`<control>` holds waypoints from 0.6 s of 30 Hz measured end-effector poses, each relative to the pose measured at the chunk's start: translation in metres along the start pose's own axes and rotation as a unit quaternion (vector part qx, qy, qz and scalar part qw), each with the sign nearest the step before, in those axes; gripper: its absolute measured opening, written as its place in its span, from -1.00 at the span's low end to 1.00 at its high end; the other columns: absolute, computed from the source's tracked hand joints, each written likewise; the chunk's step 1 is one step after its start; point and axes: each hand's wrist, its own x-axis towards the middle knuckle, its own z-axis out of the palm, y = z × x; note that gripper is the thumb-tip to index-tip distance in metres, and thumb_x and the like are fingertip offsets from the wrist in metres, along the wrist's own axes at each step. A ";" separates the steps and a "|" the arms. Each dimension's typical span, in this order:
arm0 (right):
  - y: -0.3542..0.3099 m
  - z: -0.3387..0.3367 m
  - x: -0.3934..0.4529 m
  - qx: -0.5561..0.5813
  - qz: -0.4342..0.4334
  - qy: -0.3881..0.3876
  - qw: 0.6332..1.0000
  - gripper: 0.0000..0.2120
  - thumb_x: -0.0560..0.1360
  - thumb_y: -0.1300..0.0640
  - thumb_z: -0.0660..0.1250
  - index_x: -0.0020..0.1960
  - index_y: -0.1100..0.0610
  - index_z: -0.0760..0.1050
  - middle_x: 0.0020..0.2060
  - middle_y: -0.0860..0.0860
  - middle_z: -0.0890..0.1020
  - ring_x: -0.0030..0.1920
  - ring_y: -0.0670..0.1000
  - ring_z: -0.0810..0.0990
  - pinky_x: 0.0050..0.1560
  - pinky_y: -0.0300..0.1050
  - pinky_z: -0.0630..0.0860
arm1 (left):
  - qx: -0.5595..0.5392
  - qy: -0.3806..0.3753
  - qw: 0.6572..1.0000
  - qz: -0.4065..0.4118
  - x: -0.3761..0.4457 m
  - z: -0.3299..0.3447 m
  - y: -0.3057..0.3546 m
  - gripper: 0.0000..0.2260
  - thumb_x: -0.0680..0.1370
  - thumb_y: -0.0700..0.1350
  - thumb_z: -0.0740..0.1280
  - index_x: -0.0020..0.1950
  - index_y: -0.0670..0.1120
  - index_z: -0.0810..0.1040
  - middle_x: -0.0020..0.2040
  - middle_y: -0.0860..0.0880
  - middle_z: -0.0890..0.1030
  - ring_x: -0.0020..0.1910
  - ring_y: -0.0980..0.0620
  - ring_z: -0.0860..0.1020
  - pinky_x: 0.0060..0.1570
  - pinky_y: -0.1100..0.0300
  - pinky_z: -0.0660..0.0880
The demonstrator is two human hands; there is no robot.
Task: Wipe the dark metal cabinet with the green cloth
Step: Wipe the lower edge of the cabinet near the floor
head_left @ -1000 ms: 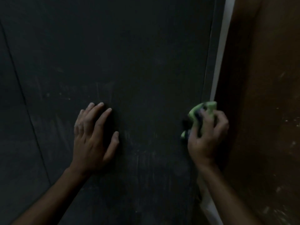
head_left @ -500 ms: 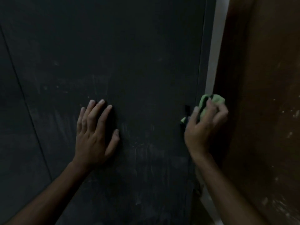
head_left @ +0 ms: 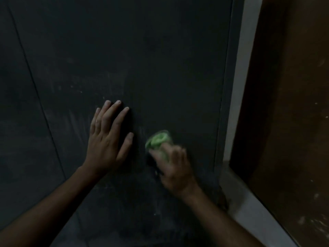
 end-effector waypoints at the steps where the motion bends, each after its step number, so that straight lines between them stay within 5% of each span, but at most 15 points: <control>1: -0.001 -0.003 -0.023 -0.020 -0.058 -0.044 0.997 -0.59 0.39 0.17 0.42 0.24 0.03 0.63 0.23 0.11 0.46 0.03 0.15 0.48 -0.01 -0.01 0.44 | -0.007 -0.004 1.000 0.005 -0.001 -0.002 -0.002 -0.47 0.61 0.03 0.22 0.52 -0.21 0.33 0.56 -0.19 0.26 0.60 -0.17 0.12 0.56 -0.17 0.06; 4: 0.033 -0.023 -0.042 -0.004 -0.043 -0.063 0.997 -0.69 0.43 0.07 0.32 0.15 0.00 0.62 0.12 0.13 0.60 -0.05 0.19 0.58 -0.05 0.02 0.41 | -0.007 -0.023 0.999 0.035 -0.011 -0.006 -0.009 -0.46 0.60 0.01 0.23 0.53 -0.21 0.32 0.57 -0.19 0.24 0.60 -0.19 0.13 0.55 -0.19 0.08; 8: 0.044 -0.022 0.010 -0.024 0.201 0.079 0.976 -0.62 0.42 0.08 0.30 0.24 0.05 0.45 0.17 0.14 0.40 0.06 0.21 0.46 0.07 0.05 0.38 | 0.015 -0.060 0.996 0.068 -0.031 -0.003 -0.014 -0.42 0.59 0.03 0.24 0.55 -0.21 0.28 0.59 -0.20 0.20 0.60 -0.20 0.11 0.56 -0.18 0.06; 10: 0.020 -0.011 0.008 -0.005 0.157 0.062 0.986 -0.55 0.40 0.06 0.32 0.28 0.05 0.48 0.20 0.14 0.36 0.10 0.20 0.44 0.10 0.05 0.41 | 0.027 -0.067 0.995 0.069 -0.038 0.000 -0.012 -0.40 0.59 0.05 0.24 0.56 -0.21 0.26 0.59 -0.21 0.19 0.60 -0.21 0.09 0.56 -0.19 0.04; 14: 0.039 -0.030 -0.051 -0.021 -0.085 -0.106 0.991 -0.59 0.37 -0.03 0.34 0.20 0.01 0.61 0.21 0.08 0.38 0.06 0.13 0.43 -0.01 0.01 0.40 | 0.031 -0.065 0.995 0.073 -0.039 0.003 -0.014 -0.38 0.58 0.07 0.24 0.57 -0.20 0.24 0.60 -0.20 0.17 0.60 -0.21 0.08 0.56 -0.18 0.03; 18: 0.093 -0.059 -0.022 -0.004 0.110 -0.015 0.994 -0.62 0.41 0.16 0.29 0.23 0.11 0.50 0.19 0.19 0.46 0.11 0.26 0.48 0.11 0.16 0.45 | 0.022 -0.066 0.995 0.072 -0.040 0.005 -0.016 -0.37 0.59 0.10 0.22 0.58 -0.19 0.22 0.61 -0.19 0.14 0.61 -0.21 0.07 0.56 -0.18 0.01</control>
